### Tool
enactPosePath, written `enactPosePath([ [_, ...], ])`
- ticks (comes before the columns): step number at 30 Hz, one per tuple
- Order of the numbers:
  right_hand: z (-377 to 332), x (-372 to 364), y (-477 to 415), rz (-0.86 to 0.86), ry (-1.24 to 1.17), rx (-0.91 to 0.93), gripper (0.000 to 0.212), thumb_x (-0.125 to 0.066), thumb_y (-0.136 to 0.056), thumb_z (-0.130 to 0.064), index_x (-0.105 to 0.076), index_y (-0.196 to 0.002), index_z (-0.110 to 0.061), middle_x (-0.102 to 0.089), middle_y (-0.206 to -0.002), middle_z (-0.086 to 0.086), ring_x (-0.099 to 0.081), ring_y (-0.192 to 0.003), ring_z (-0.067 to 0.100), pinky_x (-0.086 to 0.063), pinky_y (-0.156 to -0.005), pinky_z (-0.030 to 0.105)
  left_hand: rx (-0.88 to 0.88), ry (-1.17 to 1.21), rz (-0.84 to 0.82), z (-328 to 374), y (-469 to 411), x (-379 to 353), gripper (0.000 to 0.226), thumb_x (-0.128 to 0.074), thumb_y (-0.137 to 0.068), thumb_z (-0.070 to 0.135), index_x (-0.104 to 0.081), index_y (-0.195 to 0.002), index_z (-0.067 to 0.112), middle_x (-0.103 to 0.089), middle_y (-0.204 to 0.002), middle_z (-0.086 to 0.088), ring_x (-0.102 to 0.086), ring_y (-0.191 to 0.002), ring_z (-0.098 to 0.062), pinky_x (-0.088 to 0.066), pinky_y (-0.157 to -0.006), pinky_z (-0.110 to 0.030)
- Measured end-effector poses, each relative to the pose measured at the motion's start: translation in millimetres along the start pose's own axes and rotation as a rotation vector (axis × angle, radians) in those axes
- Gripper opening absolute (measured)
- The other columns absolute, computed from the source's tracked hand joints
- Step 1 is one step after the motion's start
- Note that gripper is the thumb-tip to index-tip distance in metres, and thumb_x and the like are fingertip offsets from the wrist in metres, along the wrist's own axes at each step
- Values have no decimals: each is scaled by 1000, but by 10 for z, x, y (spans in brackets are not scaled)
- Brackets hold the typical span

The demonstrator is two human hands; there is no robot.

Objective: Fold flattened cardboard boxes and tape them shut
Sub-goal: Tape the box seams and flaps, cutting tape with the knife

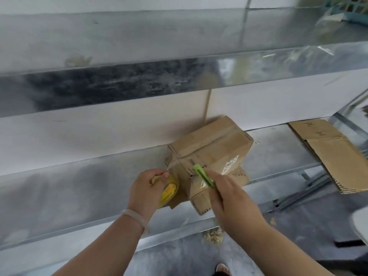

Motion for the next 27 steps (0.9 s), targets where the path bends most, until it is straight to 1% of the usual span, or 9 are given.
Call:
enactPosePath([
  [2,-159,-109,-12,-93,51,-18,41,-40,-103,-29,-37,-143,-39,-54,-120,-11,-57,-95,14,-36,-66,22,-4,-5,-6,12,11,8,25,-68,-87,26,-63,-70,44,-65,-80,20,-62,-81,-6,-47,-70,-26],
  [4,-284,-209,-42,-129,84,-10,40,-39,-102,-27,-36,-140,-37,-54,-123,-7,-61,-93,23,-40,-67,30,4,-11,-19,19,10,5,26,-67,-87,26,-63,-69,44,-64,-80,21,-61,-81,-5,-48,-71,-25],
  [7,-374,-357,-91,-140,118,-5,39,-41,-100,-23,-38,-138,-33,-52,-120,-5,-62,-86,24,-51,-69,37,-22,-55,-40,26,-5,-5,24,-66,-89,26,-63,-70,41,-66,-79,17,-60,-79,-4,-46,-67,-20],
  [10,-387,-465,-155,-177,191,-52,45,-43,-99,-17,-34,-141,-33,-49,-118,-5,-62,-87,21,-55,-75,35,-42,-74,-63,-15,-32,-30,12,-65,-89,29,-70,-78,32,-68,-82,10,-61,-78,-7,-46,-67,-23],
  [14,-362,-517,-199,-229,289,-95,59,-45,-97,-10,-25,-147,-33,-46,-118,-4,-61,-88,20,-54,-77,29,-58,-106,-74,-55,-71,-54,18,-64,-88,38,-74,-81,26,-68,-77,12,-62,-73,-7,-44,-61,-21],
  [18,-303,-519,-173,-248,357,-123,64,-45,-99,-15,-17,-151,-39,-49,-120,-3,-62,-89,21,-56,-77,32,-88,-164,-91,-40,-78,-90,18,-64,-89,37,-74,-78,27,-67,-78,15,-60,-73,-3,-43,-60,-18],
  [21,-279,-538,-193,-252,399,-124,67,-43,-99,-15,-11,-152,-41,-51,-117,-2,-61,-89,22,-52,-72,29,-89,-198,-92,-44,-97,-122,17,-63,-90,38,-74,-82,28,-65,-82,16,-58,-76,-2,-38,-60,-14],
  [23,-278,-534,-215,-249,423,-119,68,-43,-100,-14,-10,-152,-41,-51,-118,-1,-62,-89,22,-50,-71,30,-82,-202,-79,-73,-133,-114,15,-63,-89,38,-73,-83,29,-65,-85,15,-57,-79,-2,-38,-62,-14],
  [27,-268,-529,-202,-263,432,-125,67,-44,-101,-16,-8,-152,-41,-51,-120,-2,-63,-89,21,-54,-74,31,-74,-202,-69,-112,-157,-99,13,-63,-89,37,-72,-82,30,-64,-85,15,-57,-81,-3,-40,-64,-16],
])
Point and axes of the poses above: each hand's wrist, its own y-axis away from the middle knuckle, its own x-axis out of the back of the hand, z = x × y, the point moved 6 cm from there along -y, towards the middle knuckle
